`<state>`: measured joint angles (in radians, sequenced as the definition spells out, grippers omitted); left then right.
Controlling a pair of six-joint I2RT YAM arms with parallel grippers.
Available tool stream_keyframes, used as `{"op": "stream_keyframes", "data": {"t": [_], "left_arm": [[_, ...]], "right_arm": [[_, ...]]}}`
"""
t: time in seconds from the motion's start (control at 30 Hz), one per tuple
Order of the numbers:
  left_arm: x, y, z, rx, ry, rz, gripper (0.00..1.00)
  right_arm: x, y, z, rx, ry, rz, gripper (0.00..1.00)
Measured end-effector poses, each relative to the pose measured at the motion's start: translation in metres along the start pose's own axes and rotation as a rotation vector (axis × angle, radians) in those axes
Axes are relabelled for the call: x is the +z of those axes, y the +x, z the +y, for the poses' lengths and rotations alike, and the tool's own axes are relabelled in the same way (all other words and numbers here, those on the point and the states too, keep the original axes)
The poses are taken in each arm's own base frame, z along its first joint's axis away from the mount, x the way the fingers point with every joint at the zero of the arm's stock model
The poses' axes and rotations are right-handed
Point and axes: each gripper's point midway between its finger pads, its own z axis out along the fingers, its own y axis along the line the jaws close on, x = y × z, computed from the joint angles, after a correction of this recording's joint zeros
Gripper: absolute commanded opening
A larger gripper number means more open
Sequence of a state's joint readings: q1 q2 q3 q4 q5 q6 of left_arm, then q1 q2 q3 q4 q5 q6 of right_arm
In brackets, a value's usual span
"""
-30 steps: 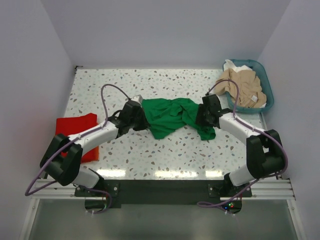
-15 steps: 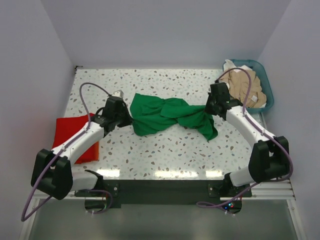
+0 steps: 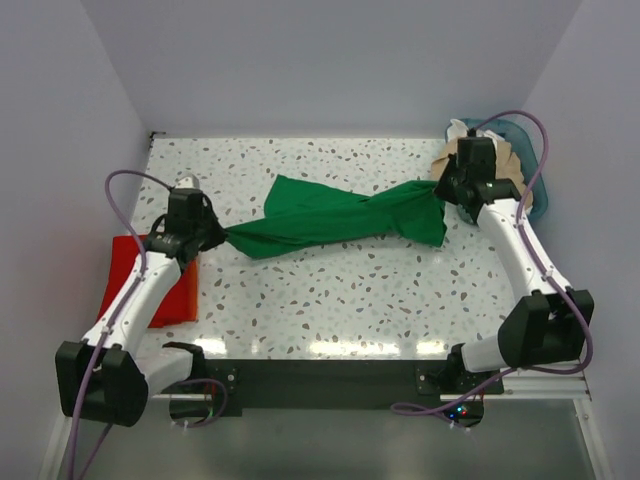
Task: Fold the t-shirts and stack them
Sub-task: Flatten the tshirt out
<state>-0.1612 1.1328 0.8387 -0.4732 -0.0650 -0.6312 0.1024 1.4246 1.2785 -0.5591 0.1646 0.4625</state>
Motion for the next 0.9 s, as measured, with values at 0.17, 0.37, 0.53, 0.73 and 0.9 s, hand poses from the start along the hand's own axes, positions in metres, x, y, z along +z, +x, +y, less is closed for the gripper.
{"op": "stream_keyframes", "data": {"t": [0.17, 0.37, 0.53, 0.73, 0.9], "left_arm": [[-0.009, -0.016, 0.007, -0.019, -0.007, -0.041, 0.0], [-0.018, -0.011, 0.01, -0.026, 0.01, -0.059, 0.0], [-0.012, 0.024, 0.024, -0.048, 0.005, 0.009, 0.03], [-0.001, 0.064, 0.036, -0.078, -0.004, 0.121, 0.03], [0.001, 0.062, 0.03, -0.092, 0.02, 0.115, 0.03]], "right_arm": [[-0.002, -0.002, 0.005, 0.023, -0.045, -0.002, 0.04], [0.0, 0.091, -0.03, 0.071, -0.043, 0.136, 0.28], [-0.003, 0.172, -0.061, 0.108, -0.008, 0.29, 0.44], [-0.006, 0.17, -0.04, 0.071, -0.072, 0.281, 0.5], [-0.016, 0.142, 0.019, -0.055, -0.161, 0.195, 0.56]]}}
